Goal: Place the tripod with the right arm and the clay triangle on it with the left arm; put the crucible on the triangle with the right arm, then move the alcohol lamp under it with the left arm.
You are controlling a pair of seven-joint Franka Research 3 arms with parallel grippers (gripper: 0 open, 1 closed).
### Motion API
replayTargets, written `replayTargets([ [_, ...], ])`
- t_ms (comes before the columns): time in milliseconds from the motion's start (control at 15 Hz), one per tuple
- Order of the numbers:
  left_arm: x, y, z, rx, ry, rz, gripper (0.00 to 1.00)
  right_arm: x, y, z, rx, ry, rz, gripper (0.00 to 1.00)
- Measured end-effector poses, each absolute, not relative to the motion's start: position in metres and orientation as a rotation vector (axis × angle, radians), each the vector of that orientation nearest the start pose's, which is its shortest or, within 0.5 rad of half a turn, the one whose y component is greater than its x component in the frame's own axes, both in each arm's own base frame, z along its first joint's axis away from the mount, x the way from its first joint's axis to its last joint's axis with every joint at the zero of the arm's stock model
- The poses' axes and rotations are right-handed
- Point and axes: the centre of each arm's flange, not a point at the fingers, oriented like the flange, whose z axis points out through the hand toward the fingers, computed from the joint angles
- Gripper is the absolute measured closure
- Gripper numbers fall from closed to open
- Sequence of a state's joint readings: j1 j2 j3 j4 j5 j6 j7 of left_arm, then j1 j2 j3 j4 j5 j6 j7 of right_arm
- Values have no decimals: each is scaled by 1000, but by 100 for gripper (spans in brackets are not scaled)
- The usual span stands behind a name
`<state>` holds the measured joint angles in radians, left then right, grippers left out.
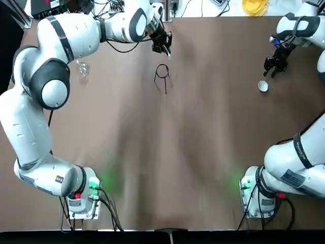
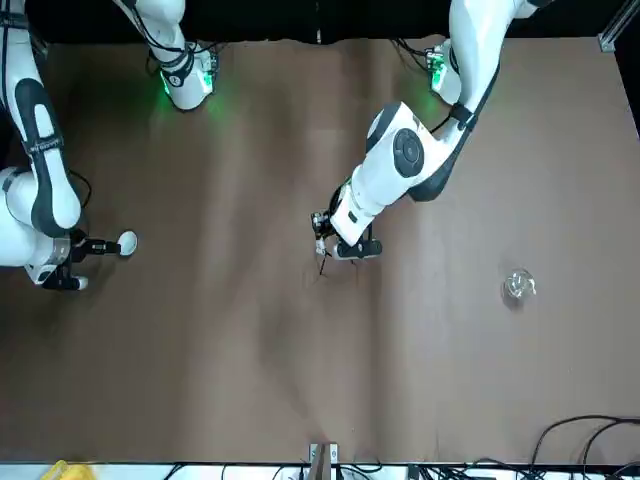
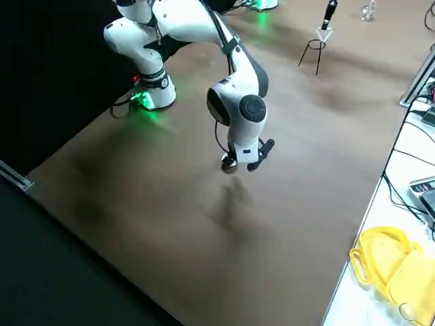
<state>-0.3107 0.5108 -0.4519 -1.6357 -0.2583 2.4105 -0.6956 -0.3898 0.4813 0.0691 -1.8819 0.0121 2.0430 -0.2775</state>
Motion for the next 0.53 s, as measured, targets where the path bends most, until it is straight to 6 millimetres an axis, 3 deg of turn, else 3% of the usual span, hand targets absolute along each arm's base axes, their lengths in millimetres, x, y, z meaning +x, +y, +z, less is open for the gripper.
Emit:
replayTargets([
  [533, 540, -454, 372, 2632, 248, -77, 87, 551, -193, 198, -2972, 48, 517, 50],
])
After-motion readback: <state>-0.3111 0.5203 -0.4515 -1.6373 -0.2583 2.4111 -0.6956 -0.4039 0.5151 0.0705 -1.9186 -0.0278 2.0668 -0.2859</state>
